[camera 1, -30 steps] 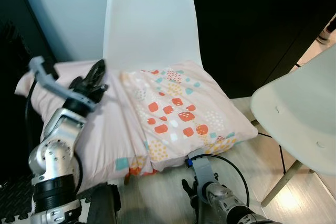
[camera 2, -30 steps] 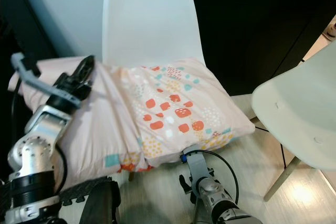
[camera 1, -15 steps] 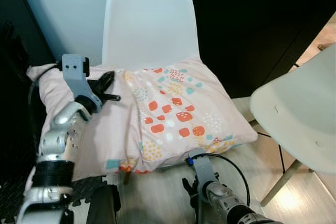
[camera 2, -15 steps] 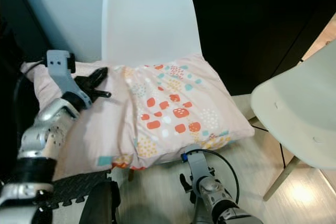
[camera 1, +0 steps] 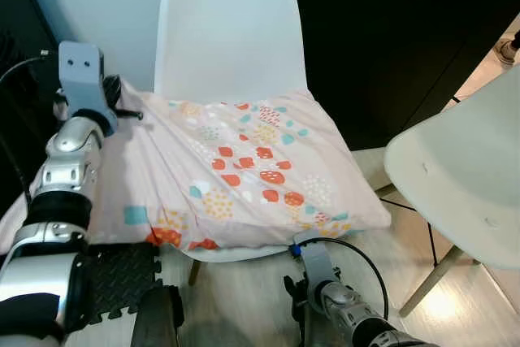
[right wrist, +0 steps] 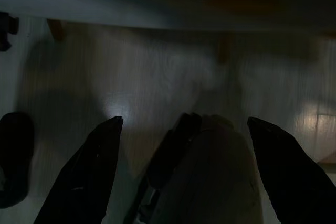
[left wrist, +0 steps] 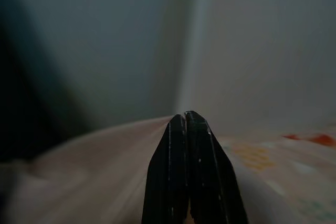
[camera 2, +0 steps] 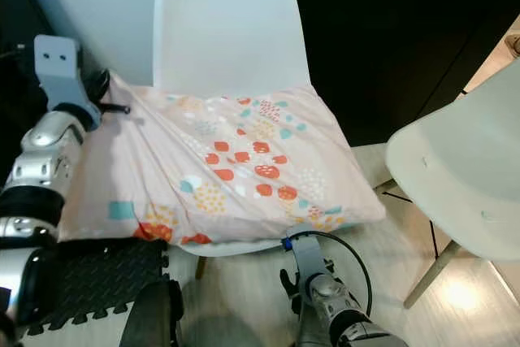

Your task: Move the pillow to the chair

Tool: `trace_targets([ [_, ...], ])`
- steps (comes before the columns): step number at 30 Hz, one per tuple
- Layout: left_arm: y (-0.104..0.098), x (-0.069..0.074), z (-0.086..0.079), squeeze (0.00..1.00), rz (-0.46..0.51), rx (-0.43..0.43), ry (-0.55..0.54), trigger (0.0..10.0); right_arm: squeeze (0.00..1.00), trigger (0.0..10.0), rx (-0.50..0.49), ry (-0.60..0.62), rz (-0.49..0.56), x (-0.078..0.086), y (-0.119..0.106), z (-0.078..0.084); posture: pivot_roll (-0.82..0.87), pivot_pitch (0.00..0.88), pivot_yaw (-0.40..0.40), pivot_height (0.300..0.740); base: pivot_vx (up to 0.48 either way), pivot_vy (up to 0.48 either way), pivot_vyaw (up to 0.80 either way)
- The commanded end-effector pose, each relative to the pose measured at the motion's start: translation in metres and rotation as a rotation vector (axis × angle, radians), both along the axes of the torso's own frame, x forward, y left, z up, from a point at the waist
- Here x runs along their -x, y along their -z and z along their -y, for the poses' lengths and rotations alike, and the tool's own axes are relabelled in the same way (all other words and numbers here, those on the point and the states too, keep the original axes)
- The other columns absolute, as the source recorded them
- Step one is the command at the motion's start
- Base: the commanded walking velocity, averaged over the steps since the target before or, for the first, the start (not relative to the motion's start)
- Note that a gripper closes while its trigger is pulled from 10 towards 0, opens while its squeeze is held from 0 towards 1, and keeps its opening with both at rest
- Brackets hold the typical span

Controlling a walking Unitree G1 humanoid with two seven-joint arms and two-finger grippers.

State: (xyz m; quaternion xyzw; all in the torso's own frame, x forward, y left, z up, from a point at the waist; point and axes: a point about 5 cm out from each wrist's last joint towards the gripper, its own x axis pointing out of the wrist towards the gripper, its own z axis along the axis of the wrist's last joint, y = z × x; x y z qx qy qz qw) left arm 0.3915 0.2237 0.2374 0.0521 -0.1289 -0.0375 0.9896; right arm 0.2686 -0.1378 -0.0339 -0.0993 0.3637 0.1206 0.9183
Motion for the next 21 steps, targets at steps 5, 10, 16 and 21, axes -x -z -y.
trace_targets([
  [5, 0.028, 0.002, 0.054, 0.0, -0.043, 0.071, 0.219, 0.0, 0.0, 10.0, -0.003, 0.005, -0.019, 0.006, 0.005, 0.0, -0.01, 0.162, -0.103, 0.575, 0.0, 0.0, 0.0],
  [10, 0.064, 0.01, 0.074, 1.0, -0.111, 0.199, 0.283, 10.0, 0.0, 10.0, 0.002, -0.001, -0.023, 0.007, 0.006, 0.001, -0.01, 0.158, -0.107, 0.575, 0.0, 0.0, 0.0],
  [16, 0.067, 0.016, 0.063, 1.0, -0.09, 0.229, 0.267, 10.0, 0.0, 10.0, 0.003, -0.007, -0.027, 0.008, 0.006, 0.001, 0.01, 0.151, -0.117, 0.575, 0.0, 0.0, 0.0],
  [21, 0.065, 0.025, 0.044, 1.0, -0.067, 0.205, 0.225, 10.0, 0.0, 10.0, -0.001, -0.014, -0.024, 0.006, 0.005, -0.002, 0.02, 0.14, -0.101, 0.575, 0.0, 0.0, 0.0],
])
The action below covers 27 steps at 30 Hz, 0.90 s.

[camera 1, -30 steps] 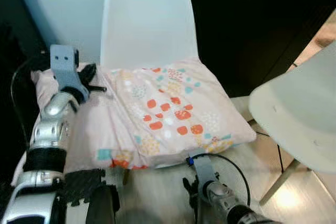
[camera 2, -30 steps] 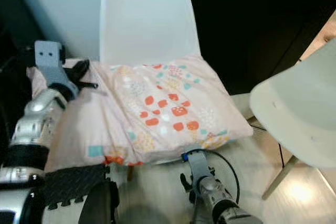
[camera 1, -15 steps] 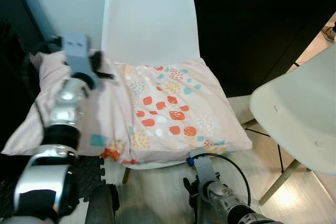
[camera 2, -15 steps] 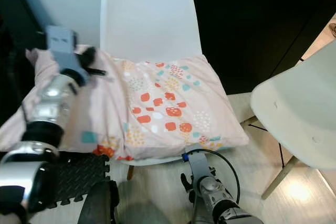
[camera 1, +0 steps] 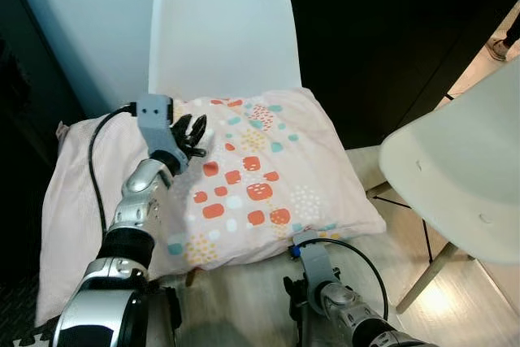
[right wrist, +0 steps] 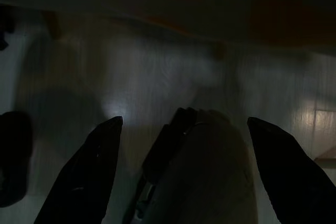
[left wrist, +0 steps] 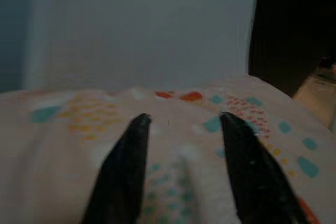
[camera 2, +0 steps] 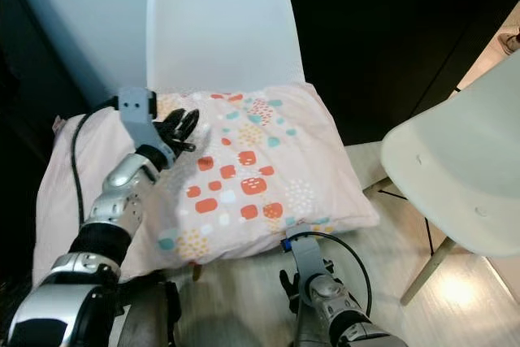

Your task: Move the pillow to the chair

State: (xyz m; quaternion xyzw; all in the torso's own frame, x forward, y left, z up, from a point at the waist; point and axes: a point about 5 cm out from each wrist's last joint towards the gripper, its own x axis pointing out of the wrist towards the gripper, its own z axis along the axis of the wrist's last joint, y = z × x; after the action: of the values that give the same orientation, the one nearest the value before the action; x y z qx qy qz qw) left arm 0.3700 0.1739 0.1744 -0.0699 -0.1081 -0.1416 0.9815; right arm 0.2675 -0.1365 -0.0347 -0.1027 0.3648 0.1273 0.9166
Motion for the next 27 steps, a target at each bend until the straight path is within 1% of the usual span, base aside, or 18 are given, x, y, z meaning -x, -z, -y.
trace_targets([
  [1, 0.002, 0.003, -0.006, 1.0, -0.008, -0.009, -0.011, 10.0, 0.0, 10.0, -0.003, 0.001, -0.021, 0.005, 0.004, 0.0, 0.02, 0.14, -0.101, 0.575, 0.0, 0.0, 0.0],
  [5, -0.005, 0.012, -0.016, 1.0, 0.039, 0.007, -0.048, 10.0, 0.0, 10.0, -0.007, 0.012, -0.02, 0.005, 0.004, 0.0, 0.03, 0.129, -0.096, 0.575, 0.0, 0.0, 0.0],
  [6, -0.007, 0.014, -0.016, 1.0, 0.047, 0.012, -0.049, 10.0, 0.0, 10.0, -0.008, 0.012, -0.02, 0.005, 0.004, 0.0, 0.03, 0.129, -0.096, 0.575, 0.0, 0.0, 0.0],
  [8, -0.018, 0.021, -0.008, 1.0, 0.089, 0.057, 0.0, 10.0, 0.0, 10.0, -0.015, 0.013, -0.024, 0.006, 0.005, -0.001, 0.03, 0.131, -0.091, 0.575, 0.0, 0.0, 0.0],
  [9, -0.018, 0.021, -0.008, 1.0, 0.089, 0.057, 0.0, 10.0, 0.0, 10.0, -0.015, 0.013, -0.024, 0.006, 0.005, -0.001, 0.03, 0.131, -0.091, 0.575, 0.0, 0.0, 0.0],
  [10, -0.024, 0.028, -0.001, 0.0, 0.119, 0.082, 0.042, 10.0, 0.0, 10.0, -0.023, 0.015, -0.026, 0.006, 0.005, -0.002, 0.03, 0.133, -0.089, 0.575, 0.0, 0.0, 0.0],
  [12, -0.032, 0.043, 0.01, 0.0, 0.159, 0.113, 0.102, 10.0, 0.0, 10.0, -0.042, 0.017, -0.032, 0.008, 0.006, -0.004, 0.03, 0.133, -0.084, 0.575, 0.0, 0.0, 0.0],
  [13, -0.031, 0.049, 0.013, 0.0, 0.164, 0.103, 0.104, 10.0, 0.0, 10.0, -0.065, 0.015, -0.033, 0.008, 0.006, -0.005, 0.04, 0.133, -0.081, 0.575, 0.0, 0.0, 0.0],
  [14, -0.027, 0.053, 0.014, 0.0, 0.154, 0.09, 0.092, 10.0, 0.0, 10.0, -0.082, 0.012, -0.034, 0.008, 0.006, -0.006, 0.04, 0.133, -0.08, 0.575, 0.0, 0.0, 0.0],
  [15, -0.027, 0.053, 0.014, 0.0, 0.154, 0.09, 0.092, 10.0, 0.0, 10.0, -0.082, 0.012, -0.034, 0.008, 0.006, -0.006, 0.04, 0.133, -0.08, 0.575, 0.0, 0.0, 0.0],
  [16, -0.016, 0.058, 0.015, 0.0, 0.125, 0.082, 0.07, 10.0, 0.0, 10.0, -0.088, 0.011, -0.032, 0.008, 0.006, -0.006, 0.04, 0.129, -0.077, 0.58, 0.0, 0.0, 0.0],
  [18, 0.015, 0.072, 0.015, 0.0, 0.027, 0.07, 0.0, 10.0, 0.0, 10.0, -0.094, 0.021, -0.035, 0.008, 0.005, -0.005, 0.05, 0.126, -0.076, 0.59, 0.0, 0.0, 0.0],
  [20, 0.033, 0.081, 0.012, 0.0, -0.035, 0.058, -0.046, 10.0, 0.0, 10.0, -0.096, 0.033, -0.037, 0.007, 0.005, -0.004, 0.05, 0.122, -0.076, 0.6, 0.0, 0.0, 0.0],
  [22, 0.038, 0.084, 0.011, 0.0, -0.054, 0.054, -0.062, 10.0, 0.0, 10.0, -0.096, 0.039, -0.038, 0.007, 0.005, -0.003, 0.05, 0.122, -0.076, 0.605, 0.0, 0.0, 0.0],
  [23, 0.052, 0.095, 0.009, 0.0, -0.107, 0.05, -0.085, 10.0, 0.0, 10.0, -0.096, 0.061, -0.048, 0.008, 0.006, 0.001, 0.06, 0.117, -0.079, 0.615, 0.0, 0.0, 0.0],
  [24, 0.052, 0.095, 0.009, 0.0, -0.107, 0.05, -0.085, 10.0, 0.0, 10.0, -0.096, 0.061, -0.048, 0.008, 0.006, 0.001, 0.06, 0.117, -0.079, 0.615, 0.0, 0.0, 0.0],
  [25, 0.064, 0.104, 0.009, 0.0, -0.149, 0.018, -0.085, 10.0, 0.0, 10.0, -0.086, 0.074, -0.061, 0.01, 0.008, 0.004, 0.07, 0.112, -0.083, 0.625, 0.0, 0.0, 0.0],
  [27, 0.07, 0.107, 0.008, 0.0, -0.163, 0.003, -0.085, 10.0, 0.0, 10.0, -0.079, 0.079, -0.067, 0.012, 0.009, 0.006, 0.07, 0.108, -0.086, 0.63, 0.0, 0.0, 0.0],
])
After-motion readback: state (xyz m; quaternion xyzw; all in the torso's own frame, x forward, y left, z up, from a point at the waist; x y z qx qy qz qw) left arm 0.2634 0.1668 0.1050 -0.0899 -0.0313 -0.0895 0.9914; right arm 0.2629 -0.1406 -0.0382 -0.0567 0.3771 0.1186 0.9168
